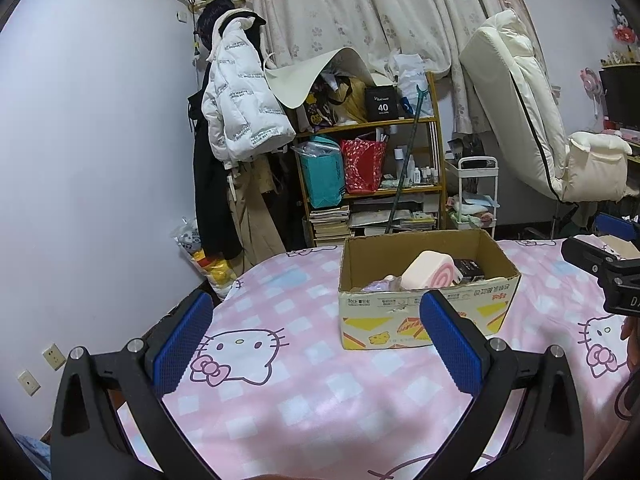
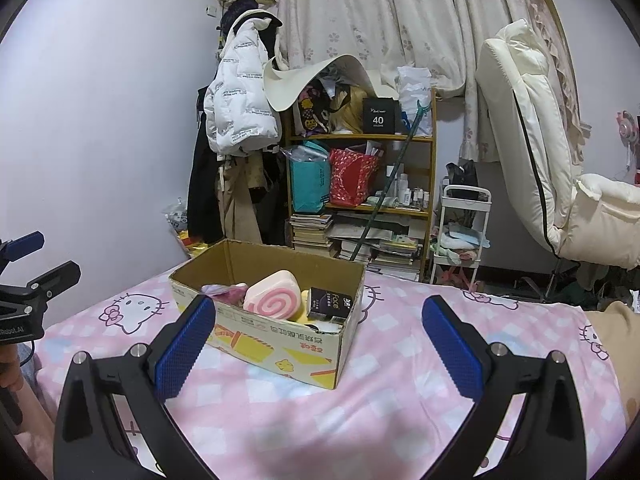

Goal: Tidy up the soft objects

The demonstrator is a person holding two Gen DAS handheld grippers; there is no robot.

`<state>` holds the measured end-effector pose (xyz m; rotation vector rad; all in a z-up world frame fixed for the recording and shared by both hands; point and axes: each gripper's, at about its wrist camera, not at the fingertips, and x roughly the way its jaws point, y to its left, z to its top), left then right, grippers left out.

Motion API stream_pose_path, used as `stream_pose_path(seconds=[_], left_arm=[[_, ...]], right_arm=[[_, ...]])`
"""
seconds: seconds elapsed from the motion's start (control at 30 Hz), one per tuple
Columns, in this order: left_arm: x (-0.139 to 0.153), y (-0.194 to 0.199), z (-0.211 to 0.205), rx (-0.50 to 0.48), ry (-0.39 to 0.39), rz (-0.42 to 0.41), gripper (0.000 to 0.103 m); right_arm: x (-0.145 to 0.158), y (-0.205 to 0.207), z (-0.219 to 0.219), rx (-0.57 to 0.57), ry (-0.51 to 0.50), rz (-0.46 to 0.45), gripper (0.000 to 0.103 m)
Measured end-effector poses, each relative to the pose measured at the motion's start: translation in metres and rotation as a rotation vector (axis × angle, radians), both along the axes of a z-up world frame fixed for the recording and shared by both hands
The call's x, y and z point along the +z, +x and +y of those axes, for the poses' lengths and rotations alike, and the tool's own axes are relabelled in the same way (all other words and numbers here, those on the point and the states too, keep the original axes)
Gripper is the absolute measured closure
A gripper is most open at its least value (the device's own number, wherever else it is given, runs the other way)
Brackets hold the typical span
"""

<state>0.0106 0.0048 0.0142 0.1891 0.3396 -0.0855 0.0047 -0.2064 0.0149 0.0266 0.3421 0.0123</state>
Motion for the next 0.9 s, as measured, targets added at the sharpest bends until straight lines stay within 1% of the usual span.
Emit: stream_pose_path(seconds=[0.67,0.9], left_arm=[[-0.004,0.0034,0.003,0.007,-0.001,0.011,0.001],[-0.0047,0.0032,0.0028,0.004,0.003,0.012,0.001]], right_arm=[[-0.0009,0.0002,0.0005,-0.003,0.003,0.004,0.0],[-0.0049,0.0003,0.0024,0.003,0.022,0.01,0.0]])
